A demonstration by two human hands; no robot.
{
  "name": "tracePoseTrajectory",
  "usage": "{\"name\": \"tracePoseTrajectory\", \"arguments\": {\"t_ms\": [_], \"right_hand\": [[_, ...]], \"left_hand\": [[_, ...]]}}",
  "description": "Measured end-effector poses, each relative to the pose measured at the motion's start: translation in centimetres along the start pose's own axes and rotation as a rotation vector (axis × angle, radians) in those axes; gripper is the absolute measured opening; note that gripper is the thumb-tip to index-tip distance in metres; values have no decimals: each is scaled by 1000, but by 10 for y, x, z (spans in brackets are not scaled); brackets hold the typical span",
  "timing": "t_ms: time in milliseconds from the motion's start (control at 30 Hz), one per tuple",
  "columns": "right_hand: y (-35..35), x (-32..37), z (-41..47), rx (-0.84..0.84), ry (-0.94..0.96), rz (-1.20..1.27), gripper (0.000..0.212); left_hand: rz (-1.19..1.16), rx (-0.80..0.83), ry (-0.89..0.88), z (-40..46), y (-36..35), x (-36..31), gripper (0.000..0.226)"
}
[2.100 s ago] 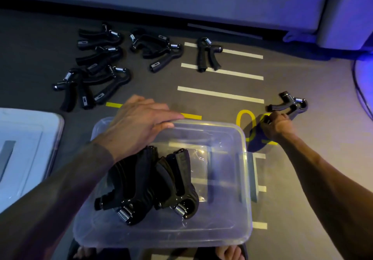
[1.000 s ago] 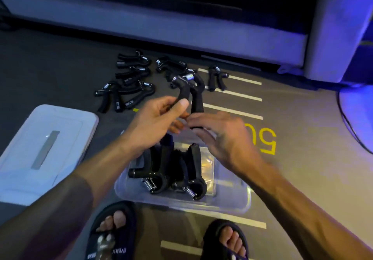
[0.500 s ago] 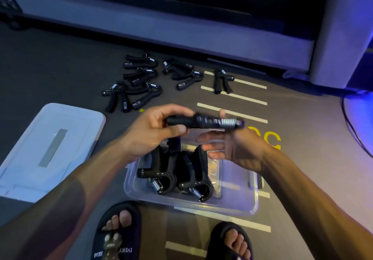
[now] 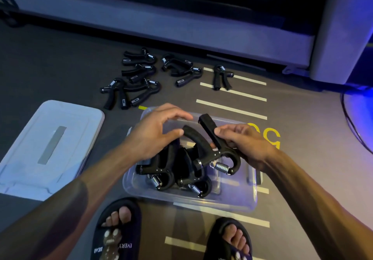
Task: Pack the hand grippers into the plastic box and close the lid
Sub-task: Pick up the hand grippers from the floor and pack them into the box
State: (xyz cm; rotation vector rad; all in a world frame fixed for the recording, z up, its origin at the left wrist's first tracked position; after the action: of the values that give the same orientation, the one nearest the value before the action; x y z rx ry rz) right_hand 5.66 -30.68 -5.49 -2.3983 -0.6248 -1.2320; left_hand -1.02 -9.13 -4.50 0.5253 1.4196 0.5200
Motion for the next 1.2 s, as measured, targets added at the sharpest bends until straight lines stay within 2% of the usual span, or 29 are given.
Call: {"name": "tracePoseTrajectory", "arguments": {"t_ms": [133, 267, 467, 600, 1200], "right_hand": [[8, -20, -9, 0, -71, -145, 9], [2, -51, -8, -79, -129, -113, 2], [-9, -77, 2, -227, -100, -159, 11], [-10, -83, 2, -278, -92, -172, 8], [-14, -65, -1, -243, -8, -471, 11]], "left_hand": [[143, -131, 58, -4, 1, 24, 34], [247, -108, 82, -12, -11, 37, 37], [294, -110, 105, -12, -14, 42, 37], [318, -102, 108, -13, -16, 45, 35], [333, -115, 92, -13, -16, 42, 34]]}}
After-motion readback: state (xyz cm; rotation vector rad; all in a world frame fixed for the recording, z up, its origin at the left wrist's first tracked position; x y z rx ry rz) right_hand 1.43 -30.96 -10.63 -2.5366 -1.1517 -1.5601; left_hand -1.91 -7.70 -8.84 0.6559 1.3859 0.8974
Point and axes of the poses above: each hand's wrist, its own z-axis towards the middle knuckle, its own y-axis out of the back of the hand, x = y × z, the point moved 5 cm from there along z, towards the middle knuckle, and after that the axes turned 7 degrees about z, right-handed, at the moved point
